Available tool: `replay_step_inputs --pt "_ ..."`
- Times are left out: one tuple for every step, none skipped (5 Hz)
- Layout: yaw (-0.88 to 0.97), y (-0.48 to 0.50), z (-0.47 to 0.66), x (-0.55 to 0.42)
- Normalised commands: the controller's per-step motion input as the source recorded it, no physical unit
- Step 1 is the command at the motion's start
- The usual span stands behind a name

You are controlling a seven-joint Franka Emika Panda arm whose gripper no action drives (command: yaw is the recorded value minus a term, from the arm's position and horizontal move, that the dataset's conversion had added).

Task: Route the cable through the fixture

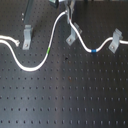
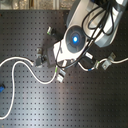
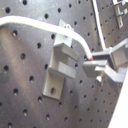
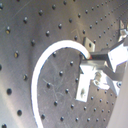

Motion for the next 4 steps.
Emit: replay_step_inputs --pt "-0.37 -0.153 0.0 -0.238" --pt "-0.68 -0.167 0.0 -0.28" --pt "0.0 0.0 0.02 0.0" --pt "-0.07 0.126 0.6 -0.058"
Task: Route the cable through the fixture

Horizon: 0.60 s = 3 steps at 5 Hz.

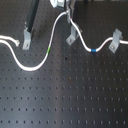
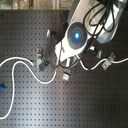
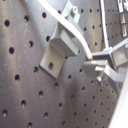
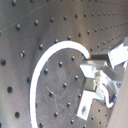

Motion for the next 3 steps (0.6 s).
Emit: replay_step_inputs --pt "-0.19 0.107 0.75 0.137" --pt "-0.25 0.112 0.75 0.135" --pt "-0.26 0.095 0.75 0.114"
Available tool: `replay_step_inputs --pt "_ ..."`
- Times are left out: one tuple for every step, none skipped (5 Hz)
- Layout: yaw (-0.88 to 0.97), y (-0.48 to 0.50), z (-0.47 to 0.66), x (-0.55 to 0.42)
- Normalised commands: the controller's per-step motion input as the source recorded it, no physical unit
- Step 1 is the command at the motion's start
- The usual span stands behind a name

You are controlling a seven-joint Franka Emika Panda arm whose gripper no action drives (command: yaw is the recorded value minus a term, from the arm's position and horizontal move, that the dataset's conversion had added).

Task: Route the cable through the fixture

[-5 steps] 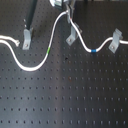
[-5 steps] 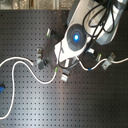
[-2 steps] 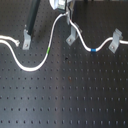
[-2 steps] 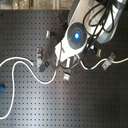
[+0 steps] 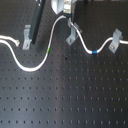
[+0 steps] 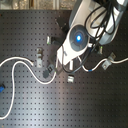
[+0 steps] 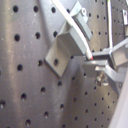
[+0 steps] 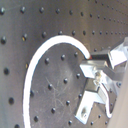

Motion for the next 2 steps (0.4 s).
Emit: replay_step_inputs --pt "-0.32 0.044 0.75 0.05" --pt "-0.38 0.015 0.75 0.011"
